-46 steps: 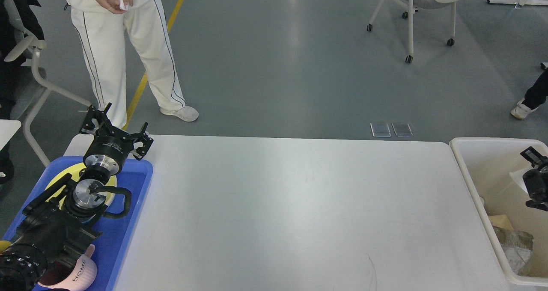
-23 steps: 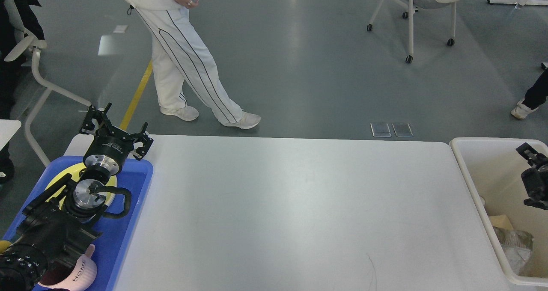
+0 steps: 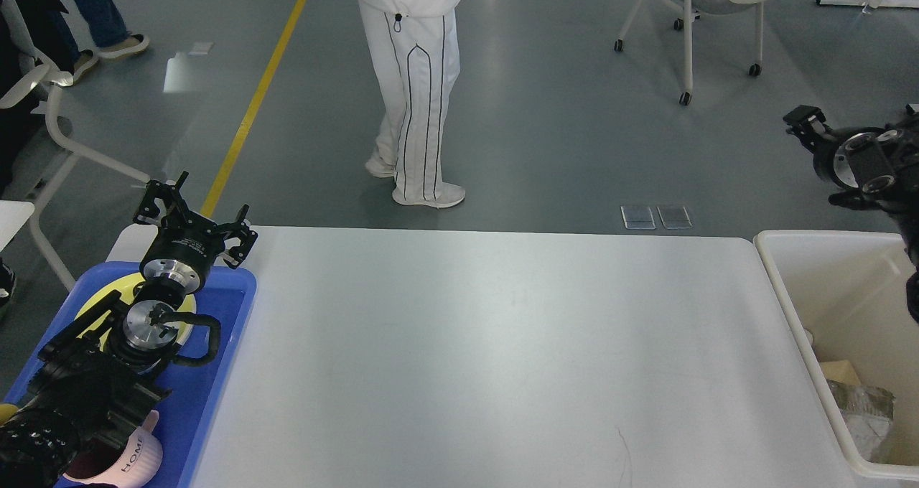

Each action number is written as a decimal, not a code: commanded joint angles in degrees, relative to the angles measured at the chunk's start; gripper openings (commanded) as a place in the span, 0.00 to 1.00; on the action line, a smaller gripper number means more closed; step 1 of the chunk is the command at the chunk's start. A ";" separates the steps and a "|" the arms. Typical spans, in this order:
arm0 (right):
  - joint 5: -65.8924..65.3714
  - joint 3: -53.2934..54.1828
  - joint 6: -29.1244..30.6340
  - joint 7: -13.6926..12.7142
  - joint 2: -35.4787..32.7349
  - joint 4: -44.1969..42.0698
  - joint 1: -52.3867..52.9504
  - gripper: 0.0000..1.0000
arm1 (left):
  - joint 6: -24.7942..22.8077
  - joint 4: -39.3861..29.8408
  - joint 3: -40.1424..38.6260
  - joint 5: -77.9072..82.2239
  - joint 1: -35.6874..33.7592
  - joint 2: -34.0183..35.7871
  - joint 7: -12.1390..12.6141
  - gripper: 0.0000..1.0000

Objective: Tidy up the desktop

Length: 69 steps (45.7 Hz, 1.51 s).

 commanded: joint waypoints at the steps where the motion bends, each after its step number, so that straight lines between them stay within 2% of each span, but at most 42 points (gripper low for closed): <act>1: 0.00 0.00 8.83 0.12 3.24 -0.08 5.91 1.00 | 0.00 0.00 0.02 0.00 0.00 0.00 0.07 0.98; 6: 1.40 0.52 9.90 0.73 7.46 -0.17 8.47 1.00 | 0.00 0.00 0.02 0.00 0.00 0.00 -0.01 0.98; 9: 6.49 2.45 9.81 0.73 9.49 -0.25 9.53 1.00 | 0.00 0.00 0.02 0.00 0.00 0.00 0.07 0.98; 19: 19.42 11.23 6.47 0.82 13.62 -0.34 8.65 1.00 | 0.00 0.00 -0.06 0.00 0.00 0.00 0.07 0.98; 23: 21.71 20.45 5.50 1.43 13.80 -0.34 7.07 1.00 | 0.00 0.00 0.02 0.00 0.00 0.00 0.07 0.98; 31: 23.03 45.76 4.01 4.51 13.36 -0.34 1.54 1.00 | 0.00 0.00 -0.06 0.00 0.00 0.00 0.07 0.98; 37: 22.94 54.49 3.75 6.62 13.27 -0.43 -4.09 1.00 | 0.00 0.00 -0.06 0.00 0.00 0.00 -0.01 0.98; 39: 22.94 54.31 3.83 8.72 13.19 -0.34 -6.28 1.00 | 0.00 0.00 0.02 0.00 0.00 0.00 0.07 0.98; 44: 22.42 51.51 4.01 23.47 11.26 -0.17 -10.42 1.00 | 0.00 0.00 -0.06 0.00 0.00 -0.08 0.07 0.98; 46: 22.33 48.62 4.09 28.31 10.81 -0.17 -12.00 1.00 | 0.00 0.00 -0.06 -0.08 0.00 0.00 0.07 0.98; 52: 22.33 40.96 4.36 41.32 10.99 0.01 -15.78 1.00 | 0.00 0.00 -0.06 -0.08 0.00 0.00 0.07 0.98; 54: 22.33 40.17 4.36 44.31 11.07 0.01 -17.01 1.00 | 0.00 0.00 0.02 0.00 0.00 0.00 0.07 0.98; 57: 22.33 40.07 4.36 46.52 11.25 0.10 -18.24 1.00 | 0.00 0.00 -0.06 0.00 0.00 0.00 0.07 0.98; 69: 22.94 40.69 3.83 46.61 12.66 0.01 -18.42 1.00 | 0.00 0.00 -0.06 0.00 0.00 -0.08 0.07 0.98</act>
